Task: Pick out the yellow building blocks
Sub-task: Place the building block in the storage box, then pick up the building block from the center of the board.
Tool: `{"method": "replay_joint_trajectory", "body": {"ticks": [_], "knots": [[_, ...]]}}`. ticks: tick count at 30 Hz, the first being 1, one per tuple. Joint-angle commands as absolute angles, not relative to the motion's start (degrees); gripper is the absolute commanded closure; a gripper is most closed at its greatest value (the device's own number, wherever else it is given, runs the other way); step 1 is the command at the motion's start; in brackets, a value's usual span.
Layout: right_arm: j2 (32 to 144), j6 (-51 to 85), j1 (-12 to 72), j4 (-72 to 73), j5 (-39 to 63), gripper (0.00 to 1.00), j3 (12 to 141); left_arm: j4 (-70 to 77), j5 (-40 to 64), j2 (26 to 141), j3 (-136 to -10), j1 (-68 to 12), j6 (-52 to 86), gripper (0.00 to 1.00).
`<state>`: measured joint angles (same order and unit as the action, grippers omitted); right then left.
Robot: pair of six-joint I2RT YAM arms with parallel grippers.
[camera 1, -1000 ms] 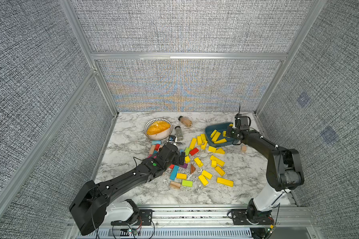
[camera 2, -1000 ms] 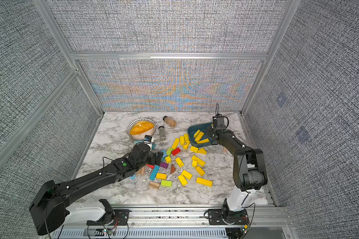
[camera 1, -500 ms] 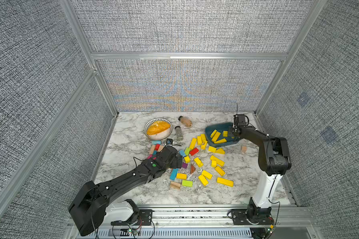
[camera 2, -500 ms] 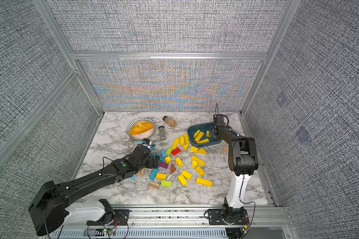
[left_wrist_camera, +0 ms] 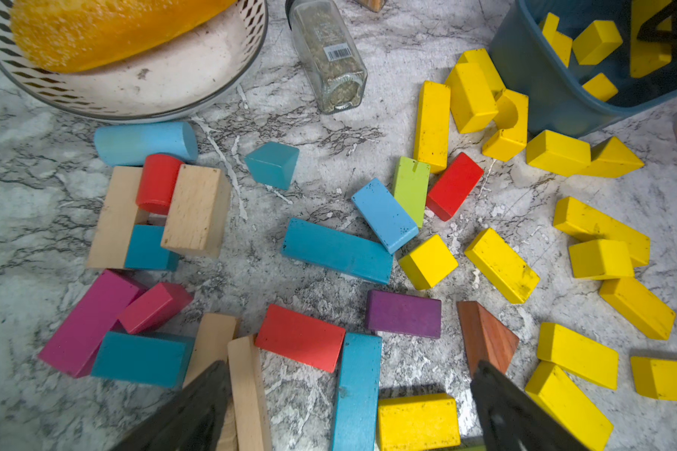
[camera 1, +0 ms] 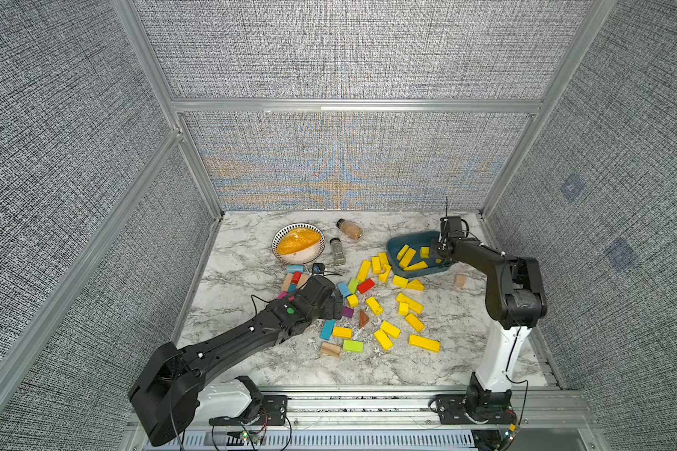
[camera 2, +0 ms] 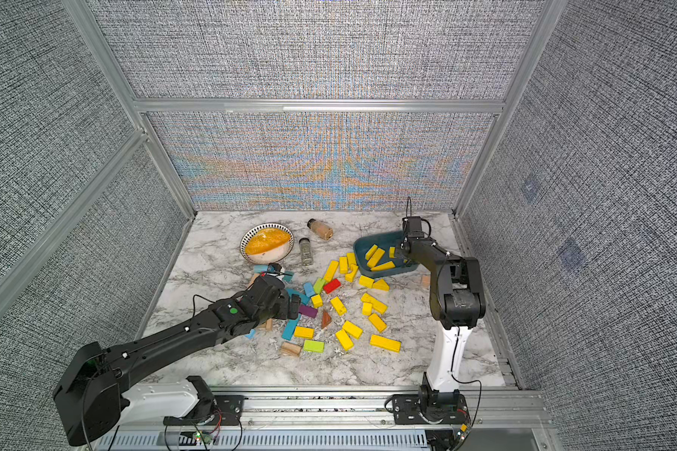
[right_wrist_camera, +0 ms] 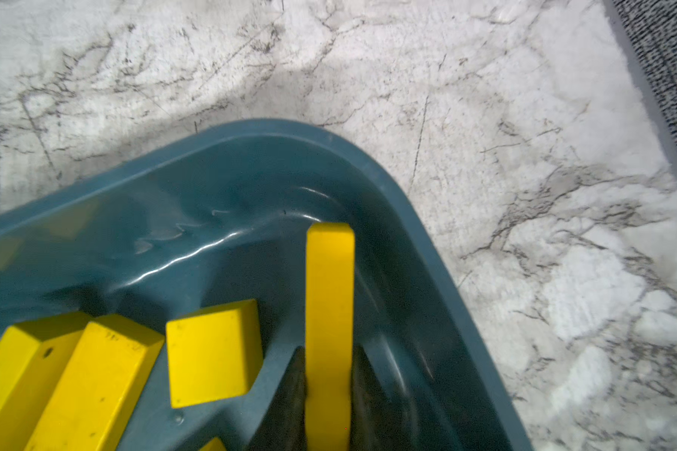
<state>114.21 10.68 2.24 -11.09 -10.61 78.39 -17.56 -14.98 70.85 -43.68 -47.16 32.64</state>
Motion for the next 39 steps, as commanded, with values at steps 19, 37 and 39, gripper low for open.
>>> {"method": "replay_joint_trajectory", "body": {"ticks": [19, 37, 39], "knots": [[85.29, 8.18, 27.29, -14.96, -1.95, 0.63, 59.88, -13.01, -19.15, 65.95, -36.75, -47.11, 45.66, 0.04], [103.35, 19.02, 47.09, -18.41, -3.96, 0.53, 67.5, -14.27, -23.47, 60.03, -31.27, -47.11, 48.97, 0.04], [104.53, 19.24, 47.44, -19.29, -6.02, 0.53, 68.56, -14.41, -23.55, 59.98, -31.29, -47.1, 48.69, 0.04]]}}
